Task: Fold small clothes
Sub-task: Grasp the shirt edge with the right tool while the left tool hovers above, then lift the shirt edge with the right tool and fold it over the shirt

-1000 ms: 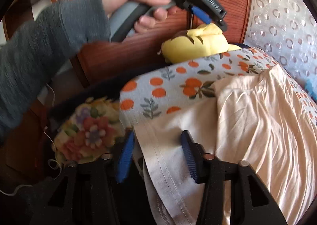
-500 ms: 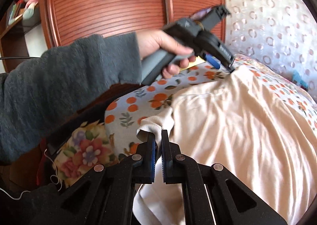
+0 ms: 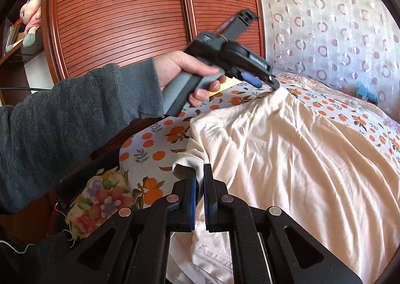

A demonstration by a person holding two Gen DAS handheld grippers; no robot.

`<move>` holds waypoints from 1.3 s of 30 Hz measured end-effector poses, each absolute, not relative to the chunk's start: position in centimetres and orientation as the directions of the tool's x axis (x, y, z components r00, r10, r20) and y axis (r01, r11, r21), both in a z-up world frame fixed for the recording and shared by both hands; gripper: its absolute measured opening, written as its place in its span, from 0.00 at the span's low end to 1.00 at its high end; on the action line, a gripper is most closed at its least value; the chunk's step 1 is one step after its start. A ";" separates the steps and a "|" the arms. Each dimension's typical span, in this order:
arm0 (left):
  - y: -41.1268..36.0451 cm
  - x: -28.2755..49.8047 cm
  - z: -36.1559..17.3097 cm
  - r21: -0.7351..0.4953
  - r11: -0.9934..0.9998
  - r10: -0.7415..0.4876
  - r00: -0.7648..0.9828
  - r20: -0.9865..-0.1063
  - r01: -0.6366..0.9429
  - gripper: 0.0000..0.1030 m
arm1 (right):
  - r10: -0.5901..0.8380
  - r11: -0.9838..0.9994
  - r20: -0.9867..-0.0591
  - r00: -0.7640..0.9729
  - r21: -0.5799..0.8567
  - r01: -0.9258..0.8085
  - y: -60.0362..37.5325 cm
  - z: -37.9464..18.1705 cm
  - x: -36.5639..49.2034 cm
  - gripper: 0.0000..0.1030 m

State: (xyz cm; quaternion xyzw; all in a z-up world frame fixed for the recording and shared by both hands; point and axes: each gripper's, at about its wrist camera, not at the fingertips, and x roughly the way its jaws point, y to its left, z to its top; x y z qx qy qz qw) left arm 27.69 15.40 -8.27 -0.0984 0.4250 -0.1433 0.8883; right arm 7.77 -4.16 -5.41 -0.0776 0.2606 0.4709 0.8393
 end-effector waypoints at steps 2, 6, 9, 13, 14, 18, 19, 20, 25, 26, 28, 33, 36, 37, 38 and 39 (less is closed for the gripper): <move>15.2 28.0 -8.5 -0.295 0.940 -0.339 0.586 -0.736 0.174 0.45 | 0.750 0.547 -0.509 0.423 0.116 -0.829 -4.3 -5.4 7.7 0.04; 14.1 29.2 -10.6 -0.244 0.958 -0.286 0.513 -0.810 0.148 0.45 | 0.751 0.550 -0.500 0.432 0.112 -0.827 -4.8 -5.2 7.6 0.04; 13.6 29.2 -11.2 -0.236 0.962 -0.274 0.504 -0.819 0.140 0.43 | 0.750 0.555 -0.494 0.441 0.106 -0.825 -5.4 -5.0 7.5 0.04; 12.4 28.8 -10.5 -0.225 0.959 -0.282 0.499 -0.819 0.173 0.08 | 0.750 0.568 -0.479 0.457 0.111 -0.816 -6.8 -4.5 7.4 0.04; 11.5 28.5 -9.8 -0.208 0.958 -0.281 0.504 -0.817 0.196 0.08 | 0.749 0.573 -0.474 0.463 0.113 -0.812 -7.3 -4.4 7.3 0.04; 8.0 27.5 -6.3 -0.172 0.947 -0.296 0.531 -0.794 0.270 0.07 | 0.746 0.604 -0.437 0.503 0.127 -0.787 -11.1 -3.1 6.6 0.04; 6.7 27.3 -5.2 -0.162 0.944 -0.300 0.540 -0.786 0.288 0.07 | 0.743 0.615 -0.425 0.517 0.129 -0.778 -12.3 -2.7 6.3 0.04; 5.2 27.3 -4.1 -0.151 0.940 -0.304 0.546 -0.781 0.307 0.07 | 0.739 0.626 -0.414 0.531 0.131 -0.769 -13.5 -2.3 6.0 0.04; -2.2 28.0 -0.5 -0.134 0.919 -0.332 0.549 -0.767 0.370 0.07 | 0.681 0.715 -0.370 0.632 0.145 -0.684 -21.4 -0.6 4.4 0.04; -3.5 28.3 0.0 -0.134 0.916 -0.338 0.546 -0.766 0.379 0.07 | 0.661 0.736 -0.362 0.657 0.147 -0.660 -23.2 -0.3 4.0 0.04; -6.7 29.0 0.7 -0.128 0.908 -0.346 0.541 -0.767 0.400 0.07 | 0.618 0.778 -0.355 0.702 0.150 -0.610 -26.5 0.0 3.3 0.04; -14.4 30.5 0.2 -0.113 0.884 -0.360 0.507 -0.783 0.453 0.07 | 0.502 0.863 -0.371 0.781 0.163 -0.478 -34.0 -0.3 1.5 0.04; -18.3 30.9 -0.8 -0.095 0.873 -0.353 0.485 -0.800 0.479 0.07 | 0.445 0.895 -0.404 0.799 0.169 -0.413 -36.9 -1.3 0.8 0.04; -19.4 30.9 -1.1 -0.088 0.870 -0.348 0.480 -0.805 0.485 0.07 | 0.429 0.903 -0.418 0.800 0.172 -0.394 -37.7 -1.7 0.7 0.04; -20.2 30.8 -1.5 -0.084 0.867 -0.347 0.475 -0.809 0.491 0.07 | 0.412 0.911 -0.431 0.803 0.171 -0.376 -38.4 -2.1 0.6 0.04; -21.0 30.7 -1.8 -0.077 0.862 -0.348 0.474 -0.809 0.501 0.07 | 0.403 0.915 -0.444 0.801 0.177 -0.362 -38.7 -2.5 0.6 0.04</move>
